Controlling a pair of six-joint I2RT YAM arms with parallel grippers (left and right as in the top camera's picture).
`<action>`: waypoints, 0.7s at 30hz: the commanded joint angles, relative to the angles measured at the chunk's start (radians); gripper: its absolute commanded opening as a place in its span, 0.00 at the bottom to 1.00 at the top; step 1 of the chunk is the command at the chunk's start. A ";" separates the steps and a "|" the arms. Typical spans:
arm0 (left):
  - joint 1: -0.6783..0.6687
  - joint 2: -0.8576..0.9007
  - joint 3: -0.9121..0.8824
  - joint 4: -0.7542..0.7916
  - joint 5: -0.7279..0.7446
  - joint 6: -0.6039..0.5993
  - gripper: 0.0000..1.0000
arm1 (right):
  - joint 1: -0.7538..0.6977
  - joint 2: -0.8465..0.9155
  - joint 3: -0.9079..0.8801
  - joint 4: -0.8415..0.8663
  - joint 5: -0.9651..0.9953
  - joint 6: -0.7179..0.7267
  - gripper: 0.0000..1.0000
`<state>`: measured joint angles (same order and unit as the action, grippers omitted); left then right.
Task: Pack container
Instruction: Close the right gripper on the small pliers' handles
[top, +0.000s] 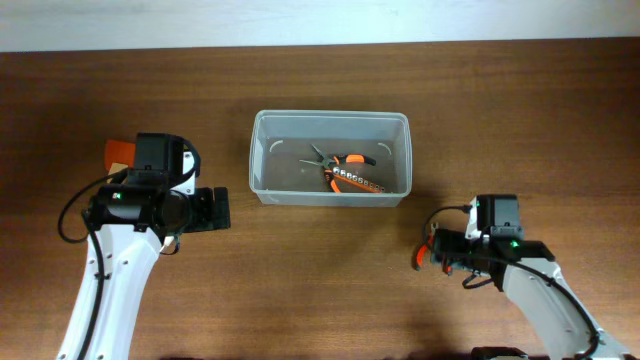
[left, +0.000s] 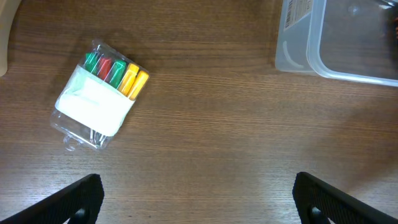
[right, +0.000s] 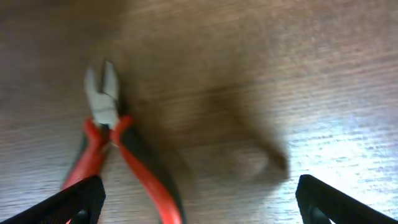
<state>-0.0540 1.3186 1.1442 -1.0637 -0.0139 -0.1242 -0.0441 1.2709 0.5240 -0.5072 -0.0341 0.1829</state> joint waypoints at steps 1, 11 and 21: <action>0.002 0.002 0.001 0.002 0.010 0.016 0.99 | 0.005 -0.001 -0.011 0.011 0.051 -0.014 0.99; 0.002 0.002 0.001 0.002 0.007 0.016 0.99 | 0.005 0.109 -0.011 0.021 0.077 -0.089 0.97; 0.002 0.002 0.001 0.002 0.007 0.016 0.99 | 0.005 0.253 -0.010 0.097 0.031 -0.093 0.95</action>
<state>-0.0540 1.3186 1.1442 -1.0641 -0.0139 -0.1242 -0.0441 1.4384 0.5732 -0.3943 0.0284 0.0971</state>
